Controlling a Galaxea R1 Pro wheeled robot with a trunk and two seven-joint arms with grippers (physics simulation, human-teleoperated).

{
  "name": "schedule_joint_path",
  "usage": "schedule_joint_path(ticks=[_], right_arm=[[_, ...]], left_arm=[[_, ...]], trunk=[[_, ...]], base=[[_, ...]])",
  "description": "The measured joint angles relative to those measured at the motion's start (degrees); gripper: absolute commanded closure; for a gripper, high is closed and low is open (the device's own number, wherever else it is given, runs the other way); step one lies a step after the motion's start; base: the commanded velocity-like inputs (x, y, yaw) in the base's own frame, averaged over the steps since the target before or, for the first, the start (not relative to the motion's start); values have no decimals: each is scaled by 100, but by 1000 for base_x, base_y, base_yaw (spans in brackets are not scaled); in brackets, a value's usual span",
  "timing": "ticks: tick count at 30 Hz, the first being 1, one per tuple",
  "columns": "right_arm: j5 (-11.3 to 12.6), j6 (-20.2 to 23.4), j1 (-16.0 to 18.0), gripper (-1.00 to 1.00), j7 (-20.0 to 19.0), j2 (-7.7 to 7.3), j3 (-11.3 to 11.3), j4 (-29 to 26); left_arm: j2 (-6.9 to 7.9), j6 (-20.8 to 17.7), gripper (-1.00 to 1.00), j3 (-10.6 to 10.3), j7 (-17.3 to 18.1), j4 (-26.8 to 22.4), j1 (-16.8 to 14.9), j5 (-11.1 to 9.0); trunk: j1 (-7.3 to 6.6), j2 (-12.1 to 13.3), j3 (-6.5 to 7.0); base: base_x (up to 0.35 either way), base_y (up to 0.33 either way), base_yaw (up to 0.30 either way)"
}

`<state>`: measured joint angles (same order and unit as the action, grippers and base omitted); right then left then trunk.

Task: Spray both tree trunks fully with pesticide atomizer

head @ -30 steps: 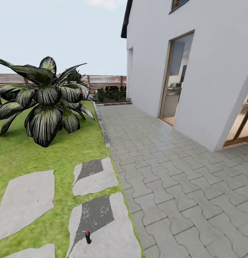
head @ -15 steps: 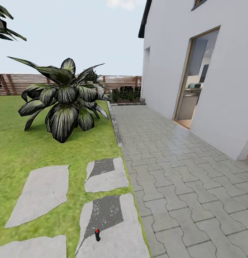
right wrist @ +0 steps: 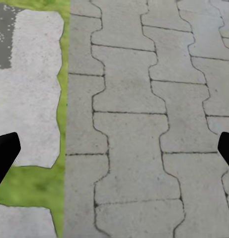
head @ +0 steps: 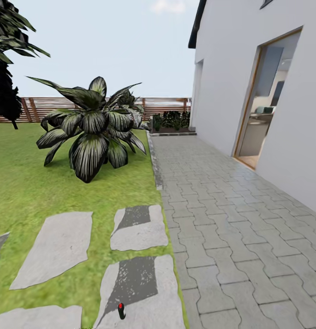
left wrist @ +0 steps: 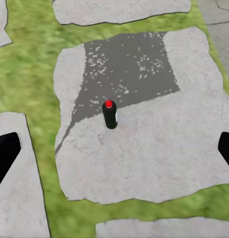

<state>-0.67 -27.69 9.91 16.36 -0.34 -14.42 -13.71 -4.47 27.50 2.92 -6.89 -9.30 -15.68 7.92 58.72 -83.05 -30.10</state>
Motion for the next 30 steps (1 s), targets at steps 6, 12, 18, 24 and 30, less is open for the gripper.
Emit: schedule_joint_path(ticks=[6, 12, 18, 24, 30], right_arm=[[-2, 1, 0, -100, 1, 1, -1, 0], [-4, -1, -1, -100, 0, 2, 1, -1], [-1, -2, -1, -100, -1, 0, 3, -2], [-1, -1, -2, -100, -1, 1, 3, -2], [-2, 0, -2, -100, -1, 2, 2, -2]], left_arm=[[-1, 3, -100, 3, 0, 0, 0, 0], [1, 1, -100, 4, 1, 1, -1, 0], [1, 0, -100, 3, 1, 2, -1, 0], [1, 0, -100, 4, 0, 2, -1, 0], [1, 0, -100, 4, 0, 2, -1, 0]], trunk=[[1, 0, 0], [-1, 0, 0], [-1, 0, 0], [0, 0, 0], [-1, 0, 0]], base=[[25, -19, 296], [125, -141, 212], [183, -222, 42], [143, -140, 7], [89, -25, 1]])
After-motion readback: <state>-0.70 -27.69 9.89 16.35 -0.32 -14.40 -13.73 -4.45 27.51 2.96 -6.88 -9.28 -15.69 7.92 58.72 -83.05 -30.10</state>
